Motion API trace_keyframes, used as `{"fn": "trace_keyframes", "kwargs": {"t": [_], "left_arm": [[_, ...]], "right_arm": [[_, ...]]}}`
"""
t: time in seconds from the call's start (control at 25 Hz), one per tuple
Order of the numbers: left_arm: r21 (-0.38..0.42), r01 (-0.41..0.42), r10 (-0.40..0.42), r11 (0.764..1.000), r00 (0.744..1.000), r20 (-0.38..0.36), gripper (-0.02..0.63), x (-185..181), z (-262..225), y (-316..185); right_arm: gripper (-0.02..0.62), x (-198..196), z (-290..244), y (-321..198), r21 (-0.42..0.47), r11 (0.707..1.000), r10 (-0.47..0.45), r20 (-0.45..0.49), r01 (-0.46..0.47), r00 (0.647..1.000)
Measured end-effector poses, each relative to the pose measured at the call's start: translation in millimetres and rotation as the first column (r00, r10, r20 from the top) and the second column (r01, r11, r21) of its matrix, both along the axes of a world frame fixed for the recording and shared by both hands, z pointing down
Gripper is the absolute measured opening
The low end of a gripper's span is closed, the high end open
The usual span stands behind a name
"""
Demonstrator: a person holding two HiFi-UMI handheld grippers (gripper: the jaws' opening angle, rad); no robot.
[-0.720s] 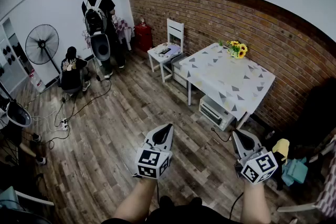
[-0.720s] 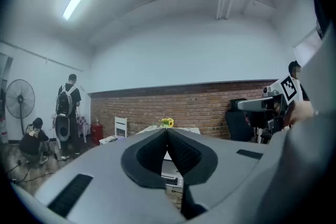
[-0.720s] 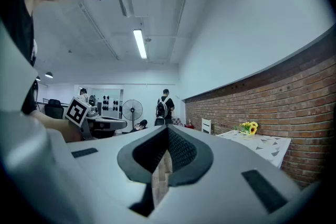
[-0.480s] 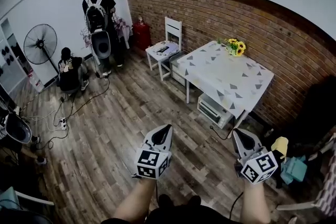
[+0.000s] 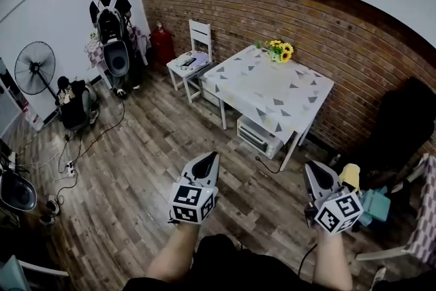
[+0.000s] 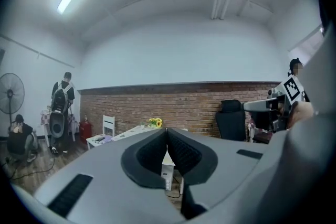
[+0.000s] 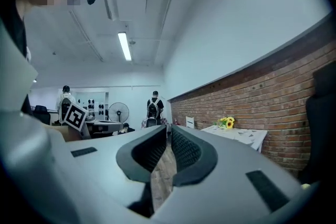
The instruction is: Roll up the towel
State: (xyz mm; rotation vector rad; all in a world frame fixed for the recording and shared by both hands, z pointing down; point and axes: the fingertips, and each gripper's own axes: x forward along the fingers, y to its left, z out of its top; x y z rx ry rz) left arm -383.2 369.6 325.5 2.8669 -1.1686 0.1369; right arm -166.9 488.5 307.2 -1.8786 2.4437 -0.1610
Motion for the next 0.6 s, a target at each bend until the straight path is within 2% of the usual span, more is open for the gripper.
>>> {"fn": "trace_keyframes", "kwargs": {"t": [0.32, 0.6], "left_arm": [[-0.016, -0.086, 0.087, 0.996, 0.996, 0.037, 0.020, 71, 17, -33], [-0.051, -0.151, 0.151, 0.987, 0.989, 0.001, 0.020, 133, 42, -106]], "right_arm": [[0.055, 35, 25, -25, -0.046, 0.999, 0.003, 0.025, -0.002, 1.000], [0.074, 72, 40, -97, -0.112, 0.994, -0.012, -0.025, 0.009, 1.000]]}}
